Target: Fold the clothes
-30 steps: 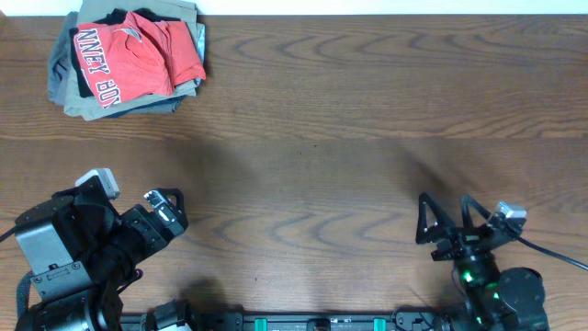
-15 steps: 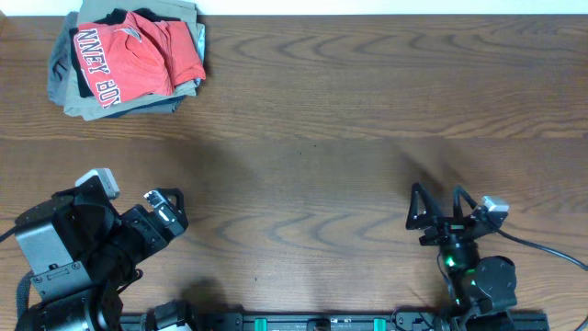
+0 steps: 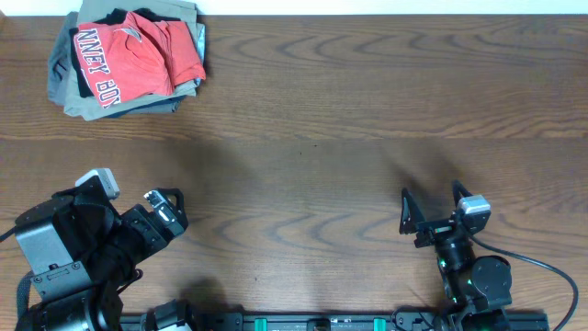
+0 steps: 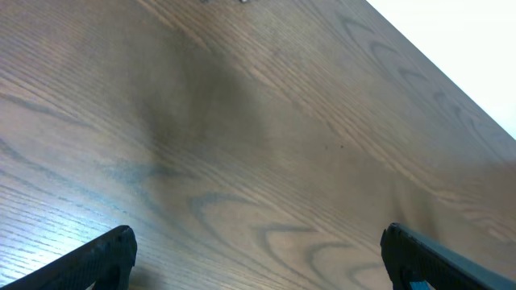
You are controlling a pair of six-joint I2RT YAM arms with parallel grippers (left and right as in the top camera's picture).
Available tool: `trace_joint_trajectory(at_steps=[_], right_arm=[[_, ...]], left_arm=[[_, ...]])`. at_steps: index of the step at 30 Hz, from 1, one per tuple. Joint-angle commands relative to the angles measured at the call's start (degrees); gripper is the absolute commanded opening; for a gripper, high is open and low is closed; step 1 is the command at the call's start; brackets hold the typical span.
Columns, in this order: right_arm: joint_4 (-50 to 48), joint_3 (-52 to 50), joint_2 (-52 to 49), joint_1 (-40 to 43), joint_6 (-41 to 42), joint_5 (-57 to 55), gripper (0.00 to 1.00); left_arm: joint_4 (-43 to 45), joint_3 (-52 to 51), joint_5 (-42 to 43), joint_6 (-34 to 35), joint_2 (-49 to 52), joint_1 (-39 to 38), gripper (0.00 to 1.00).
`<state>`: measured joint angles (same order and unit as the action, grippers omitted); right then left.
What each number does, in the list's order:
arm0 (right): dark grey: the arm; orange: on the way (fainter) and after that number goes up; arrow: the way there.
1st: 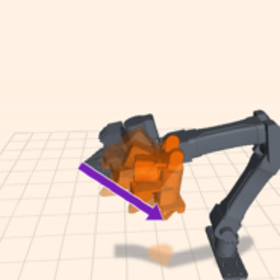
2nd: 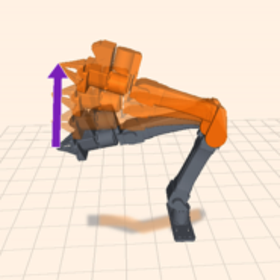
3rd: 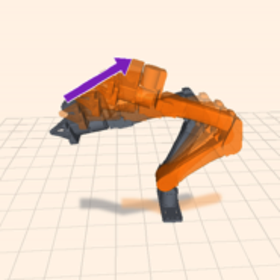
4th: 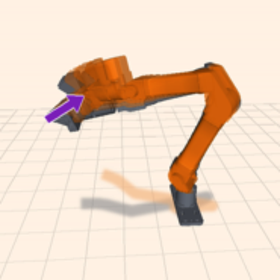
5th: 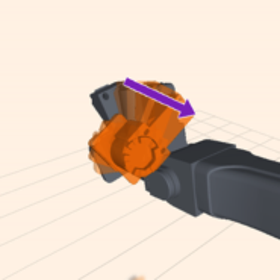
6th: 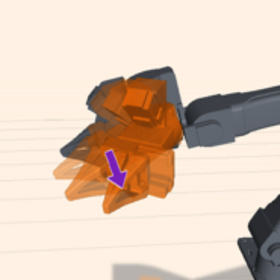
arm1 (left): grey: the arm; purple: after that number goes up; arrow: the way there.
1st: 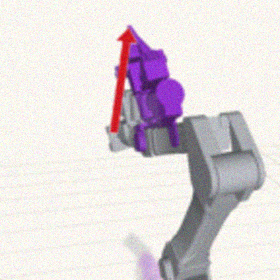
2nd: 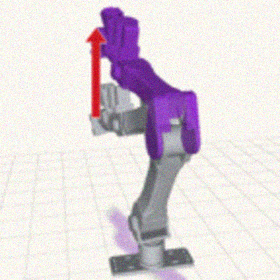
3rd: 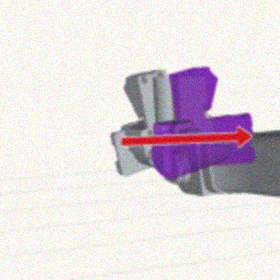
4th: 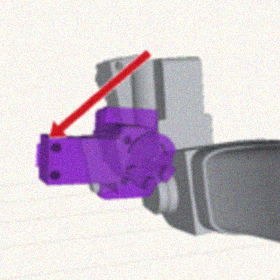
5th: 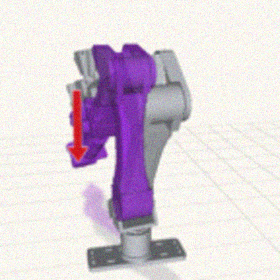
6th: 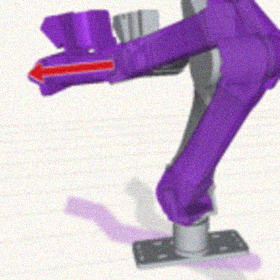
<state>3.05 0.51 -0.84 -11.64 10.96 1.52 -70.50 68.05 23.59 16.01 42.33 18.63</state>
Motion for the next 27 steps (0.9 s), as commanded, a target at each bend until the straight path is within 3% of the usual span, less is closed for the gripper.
trace_joint_trajectory(at_steps=[1, 27], right_arm=[[1.1, -0.2, 0.6, 1.8, -4.4, 1.0, 0.99], [1.0, -0.2, 0.6, 4.9, -4.4, 0.9, 0.99]], left_arm=[[0.0, 0.0, -0.3, -1.3, 0.0, 0.2, 0.98], [0.0, 0.0, -0.3, -1.3, 0.0, 0.2, 0.98]])
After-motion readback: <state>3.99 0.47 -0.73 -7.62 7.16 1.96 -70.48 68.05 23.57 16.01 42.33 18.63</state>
